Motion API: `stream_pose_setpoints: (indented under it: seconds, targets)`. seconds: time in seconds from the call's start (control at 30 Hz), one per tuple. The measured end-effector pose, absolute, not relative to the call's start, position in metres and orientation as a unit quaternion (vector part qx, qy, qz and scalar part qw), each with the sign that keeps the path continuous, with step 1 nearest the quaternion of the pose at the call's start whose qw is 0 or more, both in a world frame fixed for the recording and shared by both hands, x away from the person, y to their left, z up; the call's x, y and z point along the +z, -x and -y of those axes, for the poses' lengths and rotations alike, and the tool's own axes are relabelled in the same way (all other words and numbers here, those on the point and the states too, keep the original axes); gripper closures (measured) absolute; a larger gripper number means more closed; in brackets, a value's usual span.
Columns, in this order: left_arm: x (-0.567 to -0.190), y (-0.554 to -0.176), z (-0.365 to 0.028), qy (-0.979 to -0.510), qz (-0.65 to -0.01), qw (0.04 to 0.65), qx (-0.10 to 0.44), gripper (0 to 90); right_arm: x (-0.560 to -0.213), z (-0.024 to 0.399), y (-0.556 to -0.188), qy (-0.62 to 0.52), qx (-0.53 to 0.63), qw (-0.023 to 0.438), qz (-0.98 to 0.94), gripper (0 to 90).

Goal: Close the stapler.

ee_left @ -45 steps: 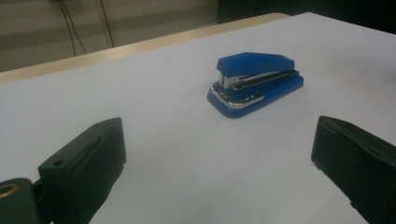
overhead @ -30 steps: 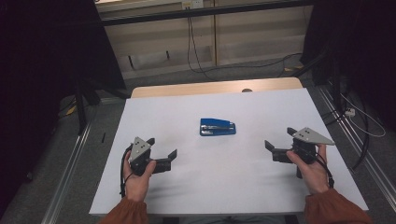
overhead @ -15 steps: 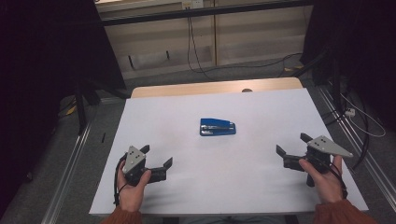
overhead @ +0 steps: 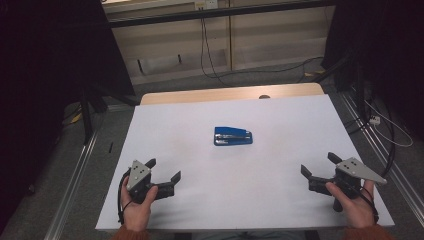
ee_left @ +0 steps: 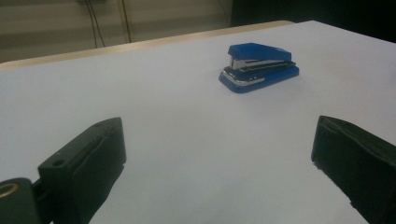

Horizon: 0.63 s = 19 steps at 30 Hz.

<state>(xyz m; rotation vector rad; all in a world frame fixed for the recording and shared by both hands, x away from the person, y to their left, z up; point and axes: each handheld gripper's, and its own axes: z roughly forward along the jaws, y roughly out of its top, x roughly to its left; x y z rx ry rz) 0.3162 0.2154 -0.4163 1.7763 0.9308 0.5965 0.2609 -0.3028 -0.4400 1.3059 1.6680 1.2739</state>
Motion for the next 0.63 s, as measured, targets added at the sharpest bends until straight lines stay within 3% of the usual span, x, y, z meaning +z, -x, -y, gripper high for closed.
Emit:
stream_pose_setpoints:
  seconds: [0.63]
  targets:
    - [-0.419,-0.3219,-0.2164,-0.725,-0.402,0.509,0.231,3.1,-0.4469,0.2997,-0.2606,-0.502,0.482,0.332,-0.637,0.1]
